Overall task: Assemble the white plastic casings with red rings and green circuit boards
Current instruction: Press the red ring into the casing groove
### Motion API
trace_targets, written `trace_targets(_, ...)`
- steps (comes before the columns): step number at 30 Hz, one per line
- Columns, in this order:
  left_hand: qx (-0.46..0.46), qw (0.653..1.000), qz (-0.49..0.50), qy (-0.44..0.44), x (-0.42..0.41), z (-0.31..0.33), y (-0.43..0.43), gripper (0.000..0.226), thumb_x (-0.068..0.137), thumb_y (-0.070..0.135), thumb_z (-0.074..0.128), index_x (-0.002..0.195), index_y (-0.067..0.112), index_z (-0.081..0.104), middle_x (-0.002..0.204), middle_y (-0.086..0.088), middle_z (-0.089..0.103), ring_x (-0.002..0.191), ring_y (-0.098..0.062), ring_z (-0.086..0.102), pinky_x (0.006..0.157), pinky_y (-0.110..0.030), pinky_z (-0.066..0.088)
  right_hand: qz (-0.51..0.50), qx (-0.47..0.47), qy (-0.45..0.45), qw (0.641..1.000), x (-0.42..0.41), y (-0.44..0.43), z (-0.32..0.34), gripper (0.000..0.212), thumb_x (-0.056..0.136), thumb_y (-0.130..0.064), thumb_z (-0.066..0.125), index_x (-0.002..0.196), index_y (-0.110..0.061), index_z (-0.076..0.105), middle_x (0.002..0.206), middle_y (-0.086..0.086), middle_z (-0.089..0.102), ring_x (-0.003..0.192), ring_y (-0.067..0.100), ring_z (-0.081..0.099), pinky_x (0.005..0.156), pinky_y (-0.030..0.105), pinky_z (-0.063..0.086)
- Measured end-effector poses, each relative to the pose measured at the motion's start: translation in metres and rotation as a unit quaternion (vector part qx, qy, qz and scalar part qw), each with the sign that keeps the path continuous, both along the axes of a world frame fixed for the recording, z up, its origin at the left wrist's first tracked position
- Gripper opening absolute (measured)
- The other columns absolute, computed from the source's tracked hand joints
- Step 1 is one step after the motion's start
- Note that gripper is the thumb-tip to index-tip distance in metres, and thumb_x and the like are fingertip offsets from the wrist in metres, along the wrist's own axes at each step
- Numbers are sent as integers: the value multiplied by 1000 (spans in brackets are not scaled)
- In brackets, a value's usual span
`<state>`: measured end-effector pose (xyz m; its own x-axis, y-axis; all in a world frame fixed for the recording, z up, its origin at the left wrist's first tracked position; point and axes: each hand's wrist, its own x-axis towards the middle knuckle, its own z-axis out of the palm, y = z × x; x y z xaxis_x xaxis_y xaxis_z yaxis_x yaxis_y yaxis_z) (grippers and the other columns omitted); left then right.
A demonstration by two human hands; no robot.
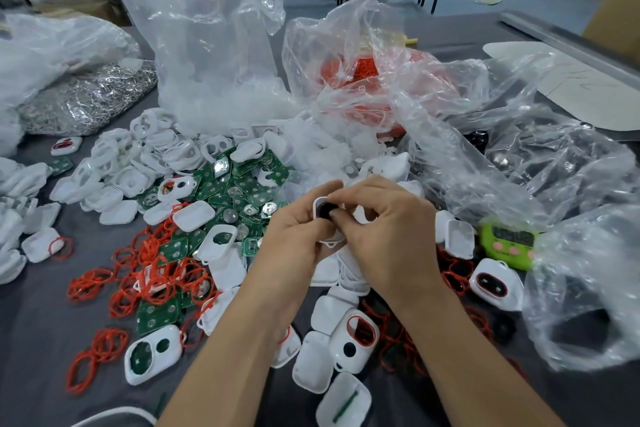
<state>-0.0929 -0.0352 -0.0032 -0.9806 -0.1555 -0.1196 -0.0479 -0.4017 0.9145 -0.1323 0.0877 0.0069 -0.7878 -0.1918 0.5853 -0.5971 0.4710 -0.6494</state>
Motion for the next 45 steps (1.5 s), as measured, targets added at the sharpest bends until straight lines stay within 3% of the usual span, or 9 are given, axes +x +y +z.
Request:
trace_targets(6, -16, 1000, -24, -8, 2, 1, -3, 81, 79, -36, 31, 128, 18, 66, 122, -11, 74, 103, -17, 73, 78, -21, 57, 2, 25, 20, 999, 2, -2, -3, 16, 75, -11, 86, 85, -23, 81, 83, -11, 72, 68, -4, 48, 70, 7, 44)
trace_targets(13, -134, 991, -2, -18, 1, -1, -4, 80, 86, -31, 36, 136, 26, 60, 123, -6, 72, 108, -16, 69, 83, -22, 56, 44, 37, -26, 998, -1, 4, 3, 12, 82, -13, 83, 87, -22, 78, 83, -17, 66, 70, -6, 55, 70, 5, 39)
trace_targets(16, -152, 988, -5, -21, 2, -1, -2, 77, 88, -29, 41, 135, 28, 60, 125, -2, 72, 117, -14, 68, 89, -24, 57, 41, 62, -44, 996, -1, 4, 2, 11, 83, -16, 82, 87, -25, 78, 81, -15, 67, 70, 3, 57, 69, 16, 46)
trace_targets(24, -112, 993, -7, -27, 2, -3, -2, 74, 84, -32, 37, 132, 17, 63, 120, -10, 74, 113, -21, 71, 87, -26, 56, 13, 32, -36, 999, 2, -2, -3, 7, 80, -21, 81, 84, -26, 78, 75, -12, 66, 67, 7, 58, 65, 30, 52)
trace_targets(28, -102, 994, -7, -22, 2, -4, -2, 75, 79, -30, 41, 125, 23, 69, 117, -7, 76, 111, -19, 71, 86, -26, 56, -20, 12, -23, 999, 6, -7, -5, 15, 75, -13, 87, 79, -24, 79, 73, -13, 66, 65, 4, 55, 65, 20, 49)
trace_targets(31, -95, 995, 3, -12, 2, -3, -2, 78, 76, -31, 38, 129, 19, 68, 121, -5, 75, 118, -18, 69, 96, -32, 52, -63, -66, -95, 991, 6, -11, -5, 25, 68, -16, 92, 73, -28, 71, 67, -18, 61, 67, 2, 57, 61, 7, 41)
trace_targets(37, -78, 997, 18, 12, 2, -1, -1, 85, 60, -18, 41, 125, 29, 71, 124, 0, 74, 117, -10, 67, 96, -26, 47, 35, -117, -279, 953, -2, -5, -3, 22, 77, -33, 84, 86, -32, 65, 71, -11, 75, 62, 7, 70, 63, 33, 57)
trace_targets(40, -54, 998, -15, 19, 4, -1, -1, 76, 65, -9, 47, 122, 33, 73, 127, 0, 73, 125, -17, 65, 102, -33, 47, 53, -134, -277, 950, -2, -6, -4, 15, 78, -32, 81, 83, -30, 67, 63, -6, 72, 53, 9, 65, 54, 25, 50)
trace_targets(45, -138, 988, 74, -1, 4, 2, -3, 39, 80, 6, 64, 106, 29, 81, 86, -6, 79, 85, -13, 72, 81, -33, 60, 38, -134, -247, 959, -5, -4, -6, 19, 83, -16, 83, 75, -26, 69, 62, -6, 72, 55, 8, 67, 54, 19, 50)
